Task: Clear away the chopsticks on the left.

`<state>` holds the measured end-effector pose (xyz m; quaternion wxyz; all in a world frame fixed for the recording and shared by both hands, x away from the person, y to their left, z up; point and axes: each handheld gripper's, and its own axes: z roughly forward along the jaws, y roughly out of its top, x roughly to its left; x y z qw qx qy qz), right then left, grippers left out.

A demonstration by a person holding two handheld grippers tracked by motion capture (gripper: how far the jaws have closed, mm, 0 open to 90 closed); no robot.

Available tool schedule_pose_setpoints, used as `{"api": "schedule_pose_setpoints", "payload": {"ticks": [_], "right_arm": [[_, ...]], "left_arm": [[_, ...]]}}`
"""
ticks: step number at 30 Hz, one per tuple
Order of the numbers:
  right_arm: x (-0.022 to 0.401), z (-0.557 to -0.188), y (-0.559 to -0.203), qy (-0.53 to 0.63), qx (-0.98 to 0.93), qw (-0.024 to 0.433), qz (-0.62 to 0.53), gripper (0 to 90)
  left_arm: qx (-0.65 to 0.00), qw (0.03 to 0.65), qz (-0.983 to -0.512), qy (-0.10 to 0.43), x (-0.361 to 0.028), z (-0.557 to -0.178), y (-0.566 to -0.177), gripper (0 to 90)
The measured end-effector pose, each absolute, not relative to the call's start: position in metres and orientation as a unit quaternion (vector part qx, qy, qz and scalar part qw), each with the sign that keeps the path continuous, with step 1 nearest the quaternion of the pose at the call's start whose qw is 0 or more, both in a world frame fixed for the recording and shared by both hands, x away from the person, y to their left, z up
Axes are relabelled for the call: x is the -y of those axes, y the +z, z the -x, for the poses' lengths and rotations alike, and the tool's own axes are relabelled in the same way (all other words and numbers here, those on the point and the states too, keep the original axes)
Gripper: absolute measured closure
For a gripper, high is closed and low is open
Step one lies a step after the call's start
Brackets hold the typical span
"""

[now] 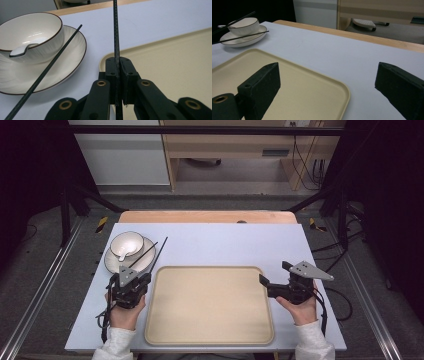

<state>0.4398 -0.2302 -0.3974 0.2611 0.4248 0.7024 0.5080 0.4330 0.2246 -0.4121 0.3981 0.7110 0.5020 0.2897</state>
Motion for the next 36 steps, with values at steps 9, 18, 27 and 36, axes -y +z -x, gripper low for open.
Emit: {"api": "schedule_pose_setpoints", "payload": {"ticks": [9,18,27,36], "right_arm": [[0.231,-0.439,-0.396,0.513,-0.700,0.262,-0.422,6.5],[0.228,-0.440,-0.397,0.510,-0.705,0.259,-0.420,6.4],[0.228,-0.439,-0.396,0.510,-0.705,0.257,-0.421,6.4],[0.226,-0.440,-0.397,0.506,-0.709,0.257,-0.418,6.4]], "left_arm": [[-0.538,0.431,-0.665,0.287,-0.212,-0.407,-0.416,85.2],[-0.565,0.438,-0.639,0.285,-0.203,-0.392,-0.434,85.2],[-0.589,0.423,-0.632,0.275,-0.196,-0.382,-0.466,85.3],[-0.600,0.413,-0.633,0.262,-0.195,-0.379,-0.478,85.3]]}}
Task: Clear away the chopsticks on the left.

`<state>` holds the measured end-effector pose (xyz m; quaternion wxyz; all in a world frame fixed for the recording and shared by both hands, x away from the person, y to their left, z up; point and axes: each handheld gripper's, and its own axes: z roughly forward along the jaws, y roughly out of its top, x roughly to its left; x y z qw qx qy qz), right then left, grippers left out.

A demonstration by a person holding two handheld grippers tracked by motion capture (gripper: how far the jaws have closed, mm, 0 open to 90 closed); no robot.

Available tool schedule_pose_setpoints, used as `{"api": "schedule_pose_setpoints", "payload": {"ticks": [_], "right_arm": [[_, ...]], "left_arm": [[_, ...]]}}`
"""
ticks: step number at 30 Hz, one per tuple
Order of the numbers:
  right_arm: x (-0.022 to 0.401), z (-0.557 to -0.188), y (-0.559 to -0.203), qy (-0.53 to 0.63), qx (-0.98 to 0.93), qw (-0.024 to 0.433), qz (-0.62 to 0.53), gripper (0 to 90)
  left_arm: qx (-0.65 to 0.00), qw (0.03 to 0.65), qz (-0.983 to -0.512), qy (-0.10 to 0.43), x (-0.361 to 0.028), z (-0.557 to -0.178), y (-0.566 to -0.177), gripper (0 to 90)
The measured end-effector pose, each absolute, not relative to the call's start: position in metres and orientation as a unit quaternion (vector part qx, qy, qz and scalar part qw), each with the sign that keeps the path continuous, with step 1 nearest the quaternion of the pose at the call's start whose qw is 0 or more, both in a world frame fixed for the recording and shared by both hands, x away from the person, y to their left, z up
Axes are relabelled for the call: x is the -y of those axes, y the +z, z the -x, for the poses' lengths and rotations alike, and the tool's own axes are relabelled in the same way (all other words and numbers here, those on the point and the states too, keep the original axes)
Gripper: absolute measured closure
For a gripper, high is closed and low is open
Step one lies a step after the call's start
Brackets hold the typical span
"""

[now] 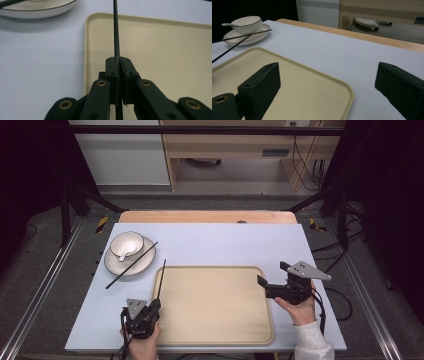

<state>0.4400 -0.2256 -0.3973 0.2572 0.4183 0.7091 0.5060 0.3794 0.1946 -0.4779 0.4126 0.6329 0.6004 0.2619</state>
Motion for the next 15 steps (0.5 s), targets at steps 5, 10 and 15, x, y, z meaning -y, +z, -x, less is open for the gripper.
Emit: {"api": "schedule_pose_setpoints", "payload": {"ticks": [5,10,15], "right_arm": [[0.2251,-0.4404,-0.3981,0.504,-0.710,0.257,-0.419,6.4],[0.2246,-0.4402,-0.3981,0.505,-0.710,0.257,-0.419,6.4],[0.2246,-0.4403,-0.3982,0.504,-0.710,0.257,-0.420,6.5]], "left_arm": [[-0.607,0.399,-0.636,0.260,-0.1931,-0.3790,-0.4817,85.3],[-0.609,0.387,-0.641,0.260,-0.1913,-0.3803,-0.4822,85.2],[-0.610,0.378,-0.648,0.256,-0.1900,-0.3824,-0.4824,85.2]]}}
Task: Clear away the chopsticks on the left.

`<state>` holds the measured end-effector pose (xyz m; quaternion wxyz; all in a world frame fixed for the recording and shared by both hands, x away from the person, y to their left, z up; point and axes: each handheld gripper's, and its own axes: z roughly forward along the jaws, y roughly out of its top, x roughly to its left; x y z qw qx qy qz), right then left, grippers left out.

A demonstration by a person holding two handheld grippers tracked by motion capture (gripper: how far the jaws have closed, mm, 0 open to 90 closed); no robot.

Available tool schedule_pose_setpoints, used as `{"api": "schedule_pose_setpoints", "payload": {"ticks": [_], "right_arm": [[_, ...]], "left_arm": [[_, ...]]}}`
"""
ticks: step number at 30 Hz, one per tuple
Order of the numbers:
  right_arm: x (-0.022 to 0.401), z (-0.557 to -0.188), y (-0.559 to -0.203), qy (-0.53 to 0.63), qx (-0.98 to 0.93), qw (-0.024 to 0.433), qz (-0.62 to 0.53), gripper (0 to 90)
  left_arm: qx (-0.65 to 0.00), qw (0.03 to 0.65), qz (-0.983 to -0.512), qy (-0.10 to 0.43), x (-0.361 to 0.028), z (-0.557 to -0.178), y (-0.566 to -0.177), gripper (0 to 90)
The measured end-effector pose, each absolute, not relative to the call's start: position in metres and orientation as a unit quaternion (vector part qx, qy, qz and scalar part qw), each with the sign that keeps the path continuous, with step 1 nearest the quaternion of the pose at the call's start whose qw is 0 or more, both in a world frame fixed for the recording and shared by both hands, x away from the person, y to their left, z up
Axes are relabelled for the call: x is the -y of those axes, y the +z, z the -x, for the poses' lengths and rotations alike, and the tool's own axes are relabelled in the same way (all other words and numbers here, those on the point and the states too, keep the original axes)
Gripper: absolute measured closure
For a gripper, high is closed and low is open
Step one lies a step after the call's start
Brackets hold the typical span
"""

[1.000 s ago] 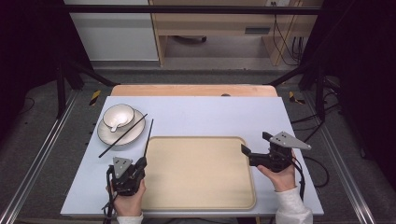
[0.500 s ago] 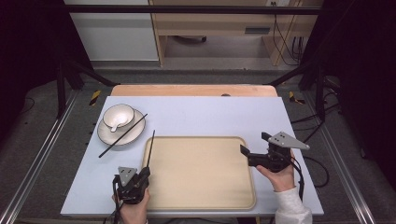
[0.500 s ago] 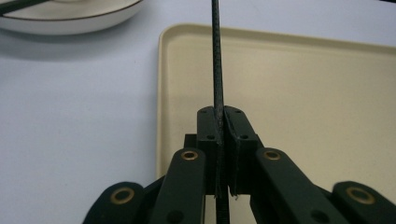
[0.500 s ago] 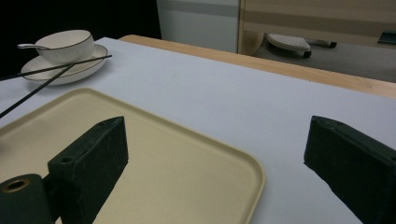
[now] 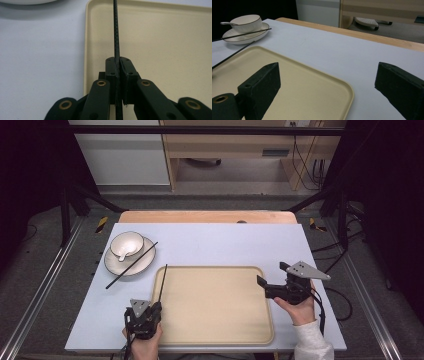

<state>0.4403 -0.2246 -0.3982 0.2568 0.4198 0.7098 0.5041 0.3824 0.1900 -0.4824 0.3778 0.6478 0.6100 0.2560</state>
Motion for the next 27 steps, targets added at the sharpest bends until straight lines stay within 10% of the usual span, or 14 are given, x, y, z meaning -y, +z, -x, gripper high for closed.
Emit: {"api": "schedule_pose_setpoints", "payload": {"ticks": [27], "right_arm": [[0.228,-0.438,-0.396,0.508,-0.707,0.259,-0.418,6.5]], "left_arm": [[-0.576,0.417,-0.663,0.236,-0.203,-0.389,-0.459,72.5]]}}
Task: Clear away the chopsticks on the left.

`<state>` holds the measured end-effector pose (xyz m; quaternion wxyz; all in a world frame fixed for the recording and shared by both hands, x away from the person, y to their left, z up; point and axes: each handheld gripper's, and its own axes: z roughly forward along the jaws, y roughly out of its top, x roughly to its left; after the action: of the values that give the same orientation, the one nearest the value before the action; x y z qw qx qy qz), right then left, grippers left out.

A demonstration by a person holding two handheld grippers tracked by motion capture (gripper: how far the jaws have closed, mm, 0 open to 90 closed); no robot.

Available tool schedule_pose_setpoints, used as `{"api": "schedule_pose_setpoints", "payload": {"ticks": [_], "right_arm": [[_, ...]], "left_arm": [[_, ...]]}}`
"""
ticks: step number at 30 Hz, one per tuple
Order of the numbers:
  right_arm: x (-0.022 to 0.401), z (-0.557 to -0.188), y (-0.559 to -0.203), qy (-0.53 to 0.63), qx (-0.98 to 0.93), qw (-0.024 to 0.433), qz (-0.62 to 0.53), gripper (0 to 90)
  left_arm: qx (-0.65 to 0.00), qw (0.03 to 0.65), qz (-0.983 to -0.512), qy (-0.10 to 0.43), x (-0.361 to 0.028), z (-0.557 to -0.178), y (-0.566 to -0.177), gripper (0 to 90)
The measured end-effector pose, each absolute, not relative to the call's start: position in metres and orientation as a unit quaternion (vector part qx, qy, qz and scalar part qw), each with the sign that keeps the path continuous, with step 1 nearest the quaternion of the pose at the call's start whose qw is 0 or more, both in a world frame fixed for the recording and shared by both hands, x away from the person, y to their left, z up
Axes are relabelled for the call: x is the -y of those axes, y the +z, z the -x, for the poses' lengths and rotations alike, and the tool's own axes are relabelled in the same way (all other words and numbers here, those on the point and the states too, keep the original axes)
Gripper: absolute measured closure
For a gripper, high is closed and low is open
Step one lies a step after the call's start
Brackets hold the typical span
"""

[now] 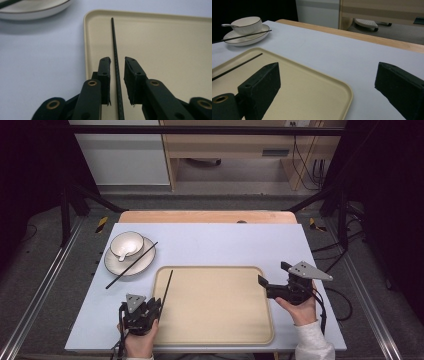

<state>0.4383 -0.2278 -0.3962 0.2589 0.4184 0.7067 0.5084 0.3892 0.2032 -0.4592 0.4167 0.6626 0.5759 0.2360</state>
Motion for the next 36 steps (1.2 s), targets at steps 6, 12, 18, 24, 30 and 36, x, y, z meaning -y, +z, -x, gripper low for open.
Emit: {"api": "schedule_pose_setpoints", "payload": {"ticks": [6,12,18,24,30,36], "right_arm": [[0.229,-0.437,-0.396,0.511,-0.704,0.260,-0.419,6.4],[0.230,-0.437,-0.396,0.511,-0.704,0.258,-0.420,6.4],[0.233,-0.437,-0.396,0.514,-0.701,0.258,-0.422,6.4],[0.234,-0.437,-0.396,0.513,-0.700,0.259,-0.424,6.4],[0.233,-0.437,-0.394,0.512,-0.700,0.262,-0.424,6.5],[0.231,-0.438,-0.396,0.507,-0.704,0.260,-0.424,6.5]], "left_arm": [[-0.542,0.435,-0.671,0.259,-0.209,-0.396,-0.434,66.1],[-0.496,0.449,-0.694,0.267,-0.216,-0.410,-0.410,56.5],[-0.476,0.438,-0.712,0.273,-0.225,-0.426,-0.394,43.6],[-0.461,0.439,-0.724,0.266,-0.245,-0.437,-0.390,33.5],[-0.451,0.421,-0.740,0.269,-0.268,-0.441,-0.401,24.3],[-0.452,0.396,-0.754,0.268,-0.289,-0.447,-0.415,21.3]]}}
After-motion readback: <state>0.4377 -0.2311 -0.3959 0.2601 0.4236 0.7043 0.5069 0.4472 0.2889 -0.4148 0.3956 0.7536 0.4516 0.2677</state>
